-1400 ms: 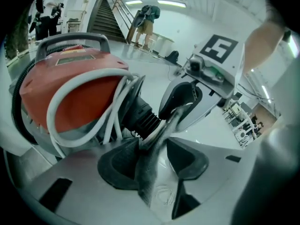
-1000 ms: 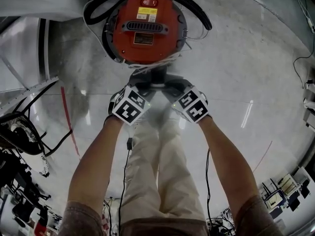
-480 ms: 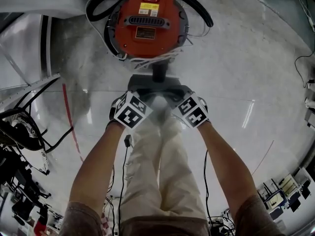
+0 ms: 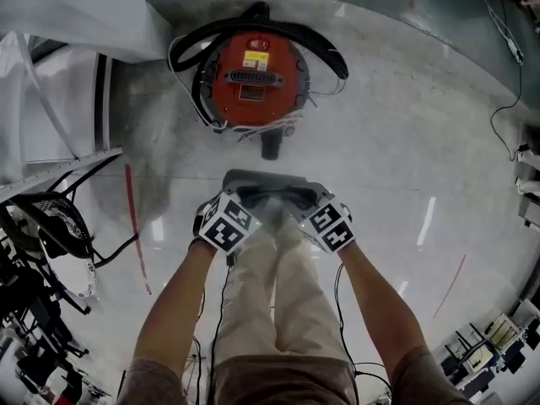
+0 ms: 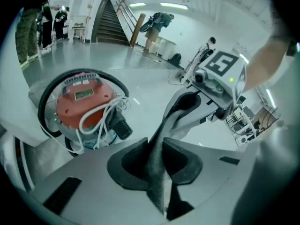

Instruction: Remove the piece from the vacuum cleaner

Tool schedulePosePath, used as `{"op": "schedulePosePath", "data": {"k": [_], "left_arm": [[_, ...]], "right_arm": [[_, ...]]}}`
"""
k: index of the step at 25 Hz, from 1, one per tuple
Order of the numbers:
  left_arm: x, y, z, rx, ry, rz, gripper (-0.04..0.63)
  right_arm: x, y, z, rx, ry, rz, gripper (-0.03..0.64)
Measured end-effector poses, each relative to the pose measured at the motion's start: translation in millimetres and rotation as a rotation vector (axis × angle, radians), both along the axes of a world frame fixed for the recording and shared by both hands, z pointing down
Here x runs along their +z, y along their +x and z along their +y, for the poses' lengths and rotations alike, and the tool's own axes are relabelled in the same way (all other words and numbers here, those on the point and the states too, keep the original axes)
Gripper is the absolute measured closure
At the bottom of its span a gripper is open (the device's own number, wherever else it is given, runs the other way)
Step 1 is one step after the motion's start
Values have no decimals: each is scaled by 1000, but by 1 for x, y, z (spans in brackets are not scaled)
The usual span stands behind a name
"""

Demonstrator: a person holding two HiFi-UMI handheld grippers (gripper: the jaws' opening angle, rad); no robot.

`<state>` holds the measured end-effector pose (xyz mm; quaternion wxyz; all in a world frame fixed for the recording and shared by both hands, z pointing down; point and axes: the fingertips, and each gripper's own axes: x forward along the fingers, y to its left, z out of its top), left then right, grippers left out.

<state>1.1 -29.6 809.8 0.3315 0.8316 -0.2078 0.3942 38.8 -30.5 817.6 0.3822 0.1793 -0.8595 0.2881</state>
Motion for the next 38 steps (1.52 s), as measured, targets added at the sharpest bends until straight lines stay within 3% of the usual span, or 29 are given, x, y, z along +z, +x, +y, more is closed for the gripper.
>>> {"op": "schedulePosePath", "data": {"k": [4,9,15,19,25,31,38], "left_arm": [[-65,-3,-26,-12,95,4,526],[-165,-11,-41,-54,160,25,526],[-283,-12,-53,-65,233,82,525],[-343,-10,-54,-88,278,130,520],[-422,-9,-58,-94,388,184,520],[-479,-12,-51,-163,540,253,512],[-489,-12,-45,-228,620,339,511]], "right_arm": [[-62,-1,-26,31,62,-35,563],[-165,-8,-44,80,136,-91,560],[-283,-8,-57,64,243,-126,556],[-346,-6,-61,66,302,-166,554],[-428,-3,-63,158,402,-260,547],[-487,-3,-57,218,519,-307,537],[-501,-1,-54,219,630,-350,528]]}}
